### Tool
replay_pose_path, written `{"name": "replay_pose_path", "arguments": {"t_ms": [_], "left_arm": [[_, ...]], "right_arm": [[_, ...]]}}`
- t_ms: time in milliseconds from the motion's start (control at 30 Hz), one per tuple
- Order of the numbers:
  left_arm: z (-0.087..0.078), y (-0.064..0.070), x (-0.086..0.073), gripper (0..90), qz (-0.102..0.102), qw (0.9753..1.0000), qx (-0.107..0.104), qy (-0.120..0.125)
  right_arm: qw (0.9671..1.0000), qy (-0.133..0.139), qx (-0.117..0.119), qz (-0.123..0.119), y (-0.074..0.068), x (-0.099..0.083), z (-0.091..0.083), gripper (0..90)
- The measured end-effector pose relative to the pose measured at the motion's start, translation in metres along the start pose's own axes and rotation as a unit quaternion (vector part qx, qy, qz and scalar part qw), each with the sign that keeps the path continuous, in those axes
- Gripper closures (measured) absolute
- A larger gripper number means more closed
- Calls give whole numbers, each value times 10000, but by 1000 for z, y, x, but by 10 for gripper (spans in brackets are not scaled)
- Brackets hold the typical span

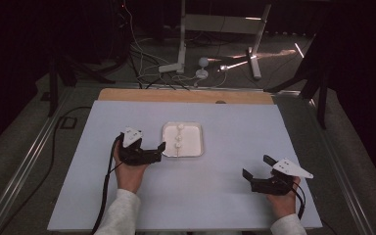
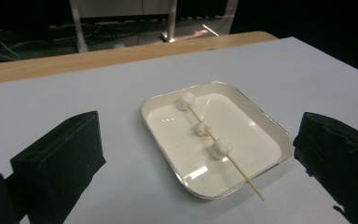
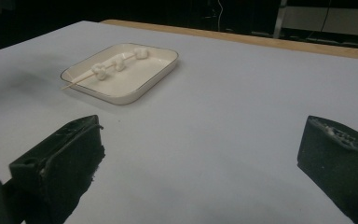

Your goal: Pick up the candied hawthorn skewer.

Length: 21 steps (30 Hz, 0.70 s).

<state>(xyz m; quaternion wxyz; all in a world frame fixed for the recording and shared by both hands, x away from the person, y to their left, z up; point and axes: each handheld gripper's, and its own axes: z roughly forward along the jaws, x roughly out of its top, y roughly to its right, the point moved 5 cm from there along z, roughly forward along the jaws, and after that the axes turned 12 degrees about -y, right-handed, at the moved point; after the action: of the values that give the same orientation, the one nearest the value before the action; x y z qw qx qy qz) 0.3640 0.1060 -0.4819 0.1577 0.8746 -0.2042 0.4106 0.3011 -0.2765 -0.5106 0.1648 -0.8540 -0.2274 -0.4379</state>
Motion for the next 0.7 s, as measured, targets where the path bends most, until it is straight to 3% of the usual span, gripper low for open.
{"name": "replay_pose_path", "arguments": {"t_ms": [433, 600, 700], "left_arm": [[34, 18, -4, 30, 39, 9989, -29, -473], [56, 30, -6, 46, 189, 9971, -10, -737], [65, 35, -8, 104, 242, 9955, 2, -920]], "right_arm": [[10000, -21, -3, -8, 0, 0, 1, 0], [10000, -27, -1, -7, 0, 0, 1, 0], [10000, -36, 2, 4, 0, -1, 1, 0]]}}
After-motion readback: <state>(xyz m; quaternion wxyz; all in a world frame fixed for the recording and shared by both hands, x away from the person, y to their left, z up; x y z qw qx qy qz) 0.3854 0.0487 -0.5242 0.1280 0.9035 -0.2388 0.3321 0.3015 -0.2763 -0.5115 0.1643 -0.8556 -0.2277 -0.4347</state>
